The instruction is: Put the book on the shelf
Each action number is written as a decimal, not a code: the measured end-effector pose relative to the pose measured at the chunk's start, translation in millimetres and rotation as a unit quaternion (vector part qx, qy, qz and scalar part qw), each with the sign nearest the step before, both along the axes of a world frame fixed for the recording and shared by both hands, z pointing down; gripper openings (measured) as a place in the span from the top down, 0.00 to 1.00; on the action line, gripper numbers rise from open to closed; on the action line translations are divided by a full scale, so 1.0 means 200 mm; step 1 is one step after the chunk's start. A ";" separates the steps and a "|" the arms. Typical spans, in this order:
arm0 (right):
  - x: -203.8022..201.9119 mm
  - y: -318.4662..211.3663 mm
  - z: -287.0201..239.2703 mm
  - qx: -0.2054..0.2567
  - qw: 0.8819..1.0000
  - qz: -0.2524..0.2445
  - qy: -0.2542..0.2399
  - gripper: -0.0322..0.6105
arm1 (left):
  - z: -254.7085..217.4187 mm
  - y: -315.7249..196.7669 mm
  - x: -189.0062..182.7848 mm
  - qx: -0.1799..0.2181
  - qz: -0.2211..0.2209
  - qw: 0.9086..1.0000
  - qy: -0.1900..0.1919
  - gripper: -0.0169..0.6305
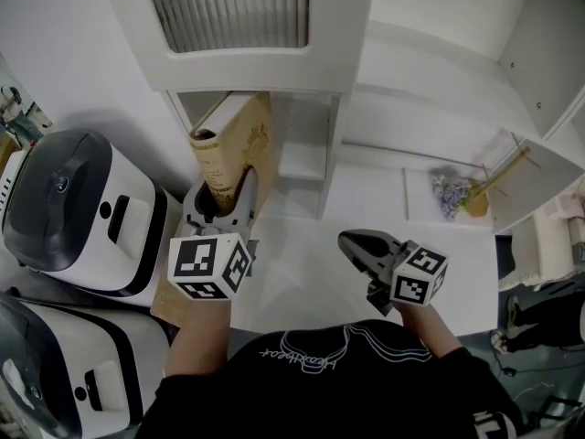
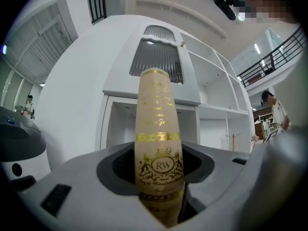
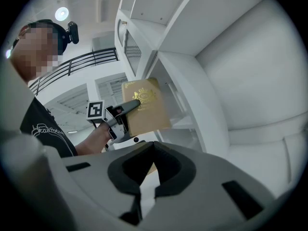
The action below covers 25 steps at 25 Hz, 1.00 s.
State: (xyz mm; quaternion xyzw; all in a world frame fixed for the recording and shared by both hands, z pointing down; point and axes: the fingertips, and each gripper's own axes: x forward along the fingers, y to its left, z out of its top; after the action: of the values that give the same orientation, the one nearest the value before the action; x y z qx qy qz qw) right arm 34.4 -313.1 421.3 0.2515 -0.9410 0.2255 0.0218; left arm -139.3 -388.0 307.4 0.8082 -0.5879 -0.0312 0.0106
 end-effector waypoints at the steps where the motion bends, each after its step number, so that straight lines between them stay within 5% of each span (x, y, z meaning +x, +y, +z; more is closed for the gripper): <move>1: 0.00 0.00 0.00 -0.001 1.000 0.000 0.001 0.94 | 0.00 0.00 0.00 0.002 -0.002 1.000 -0.004 0.65; 25: 0.05 -0.05 0.07 -0.019 1.000 0.011 0.002 0.94 | 0.04 -0.14 0.02 0.015 -0.033 0.999 -0.018 0.65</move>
State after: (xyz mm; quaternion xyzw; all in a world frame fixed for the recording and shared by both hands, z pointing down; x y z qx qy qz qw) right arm 43.9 -323.9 435.3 0.2614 -0.9338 0.2428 0.0259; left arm -134.9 -416.8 316.3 0.7889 -0.6139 -0.0265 -0.0133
